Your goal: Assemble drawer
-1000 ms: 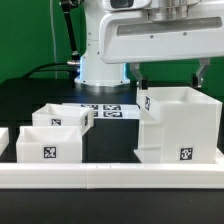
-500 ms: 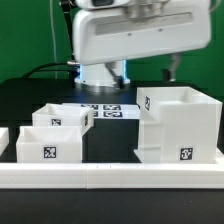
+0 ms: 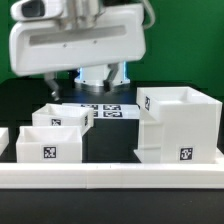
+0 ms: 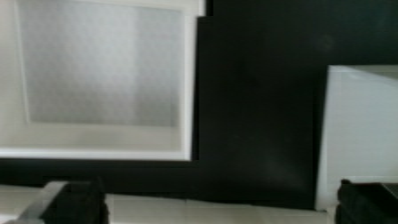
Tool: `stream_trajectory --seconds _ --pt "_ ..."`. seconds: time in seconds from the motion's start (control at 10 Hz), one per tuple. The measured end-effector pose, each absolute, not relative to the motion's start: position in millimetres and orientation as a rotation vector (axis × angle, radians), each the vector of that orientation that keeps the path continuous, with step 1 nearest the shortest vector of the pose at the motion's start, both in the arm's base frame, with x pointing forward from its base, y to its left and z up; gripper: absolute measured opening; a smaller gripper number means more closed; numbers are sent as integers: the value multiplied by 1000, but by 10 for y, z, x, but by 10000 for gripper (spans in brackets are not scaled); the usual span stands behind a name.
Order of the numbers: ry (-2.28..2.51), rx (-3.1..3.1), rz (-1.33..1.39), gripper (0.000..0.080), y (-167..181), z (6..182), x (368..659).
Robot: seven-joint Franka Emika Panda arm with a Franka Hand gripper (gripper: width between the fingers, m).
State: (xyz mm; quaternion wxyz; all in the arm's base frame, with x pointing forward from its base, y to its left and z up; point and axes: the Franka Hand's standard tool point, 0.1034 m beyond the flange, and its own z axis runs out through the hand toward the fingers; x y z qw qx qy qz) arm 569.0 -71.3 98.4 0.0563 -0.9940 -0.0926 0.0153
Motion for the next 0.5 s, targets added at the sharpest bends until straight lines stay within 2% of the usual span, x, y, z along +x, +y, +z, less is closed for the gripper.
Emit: stream_trajectory --seconds 0.5 --pt "-284 -3015 49 649 -703 971 5692"
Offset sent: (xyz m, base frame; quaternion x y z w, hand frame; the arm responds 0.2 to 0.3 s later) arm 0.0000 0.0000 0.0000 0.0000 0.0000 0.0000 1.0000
